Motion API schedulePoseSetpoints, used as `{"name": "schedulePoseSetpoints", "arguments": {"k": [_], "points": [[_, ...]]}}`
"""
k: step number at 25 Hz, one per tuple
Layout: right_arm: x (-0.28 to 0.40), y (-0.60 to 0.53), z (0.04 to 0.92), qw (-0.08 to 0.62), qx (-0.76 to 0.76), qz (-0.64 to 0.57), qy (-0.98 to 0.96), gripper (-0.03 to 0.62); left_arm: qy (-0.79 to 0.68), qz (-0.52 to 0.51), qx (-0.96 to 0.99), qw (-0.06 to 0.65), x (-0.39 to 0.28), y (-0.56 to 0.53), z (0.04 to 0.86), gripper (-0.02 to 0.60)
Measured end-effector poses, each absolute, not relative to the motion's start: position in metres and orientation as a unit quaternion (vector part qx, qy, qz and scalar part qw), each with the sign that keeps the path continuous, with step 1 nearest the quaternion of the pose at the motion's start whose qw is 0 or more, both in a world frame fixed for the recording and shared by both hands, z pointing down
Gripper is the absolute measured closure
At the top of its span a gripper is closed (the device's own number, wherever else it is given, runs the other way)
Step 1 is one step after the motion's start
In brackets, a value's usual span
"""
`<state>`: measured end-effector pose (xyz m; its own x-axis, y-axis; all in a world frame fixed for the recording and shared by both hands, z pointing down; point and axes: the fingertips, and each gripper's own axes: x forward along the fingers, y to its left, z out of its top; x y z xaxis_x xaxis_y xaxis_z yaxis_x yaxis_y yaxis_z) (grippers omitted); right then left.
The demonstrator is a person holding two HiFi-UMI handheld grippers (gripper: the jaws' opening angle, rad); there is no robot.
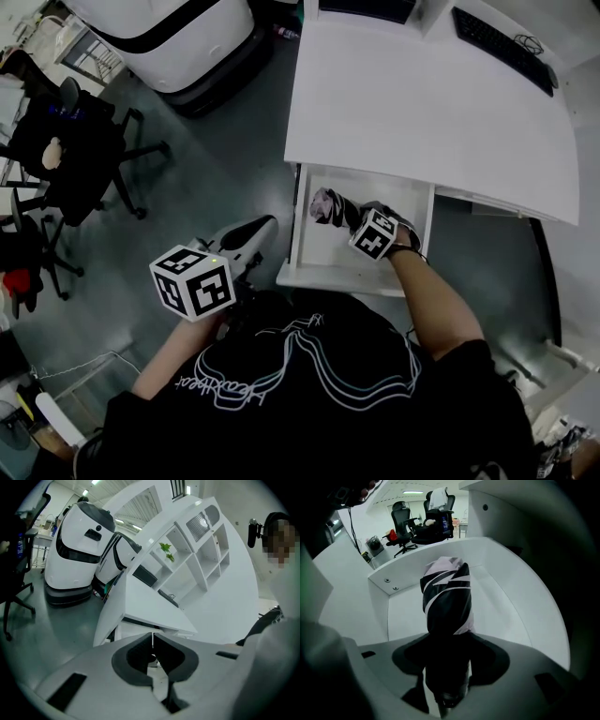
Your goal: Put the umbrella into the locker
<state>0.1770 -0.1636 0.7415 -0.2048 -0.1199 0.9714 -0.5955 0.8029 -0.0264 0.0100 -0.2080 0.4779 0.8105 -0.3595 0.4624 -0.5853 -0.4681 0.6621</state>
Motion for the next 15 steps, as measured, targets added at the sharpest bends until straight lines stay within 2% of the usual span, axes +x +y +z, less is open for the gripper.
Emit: {"name": "schedulePoseSetpoints", "arguments": {"k": [5, 10, 15], "points": [[0.178, -0.163, 0.746, 0.583, 0.241, 0.215, -0.746, 0.344, -0.282, 0.13, 0.845, 0.436, 0.006, -0.209, 0.481, 0.569], [0.178, -0.164, 0.734, 0.555, 0.255, 0.244, -0.753, 0.242, -0.277, 0.134, 0.846, 0.435, 0.009, -0.207, 0.482, 0.568], [0.185, -0.17, 0.704, 0.513, 0.295, 0.267, -0.76, 0.198, -0.268, 0.133, 0.851, 0.432, 0.014, -0.207, 0.476, 0.569]]}}
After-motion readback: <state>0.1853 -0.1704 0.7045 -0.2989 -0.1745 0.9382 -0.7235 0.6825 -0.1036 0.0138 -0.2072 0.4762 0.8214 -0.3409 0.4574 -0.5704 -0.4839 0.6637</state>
